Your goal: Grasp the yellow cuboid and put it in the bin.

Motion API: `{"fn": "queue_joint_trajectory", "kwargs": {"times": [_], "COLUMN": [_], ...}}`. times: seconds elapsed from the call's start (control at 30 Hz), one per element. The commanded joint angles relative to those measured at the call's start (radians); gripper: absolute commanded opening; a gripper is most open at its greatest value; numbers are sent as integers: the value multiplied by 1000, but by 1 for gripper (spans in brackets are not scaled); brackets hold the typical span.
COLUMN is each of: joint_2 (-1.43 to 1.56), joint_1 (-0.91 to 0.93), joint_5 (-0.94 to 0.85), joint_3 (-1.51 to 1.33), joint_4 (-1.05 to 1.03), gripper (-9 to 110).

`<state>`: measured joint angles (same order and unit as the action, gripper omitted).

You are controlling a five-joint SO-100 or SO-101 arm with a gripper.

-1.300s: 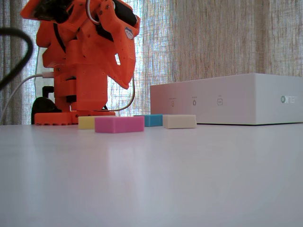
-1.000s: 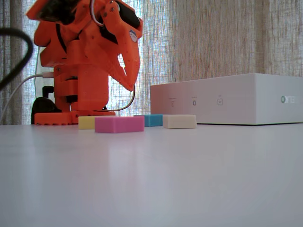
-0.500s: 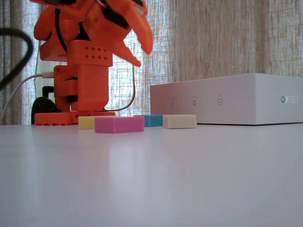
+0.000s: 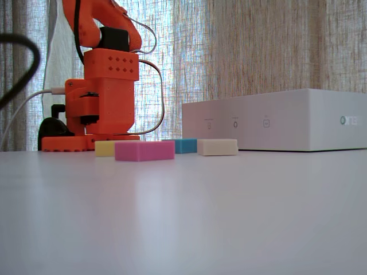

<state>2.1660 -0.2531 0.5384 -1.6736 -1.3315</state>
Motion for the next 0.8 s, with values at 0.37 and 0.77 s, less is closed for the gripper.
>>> {"fn": "queue_joint_trajectory", "kwargs": {"times": [0.37, 0.77], "joint_2": [-155, -247], "joint_1": [160, 275], "joint_5": [60, 38], "joint_3": [-267, -495], "joint_4": [-129, -69], "gripper": [39, 39]}}
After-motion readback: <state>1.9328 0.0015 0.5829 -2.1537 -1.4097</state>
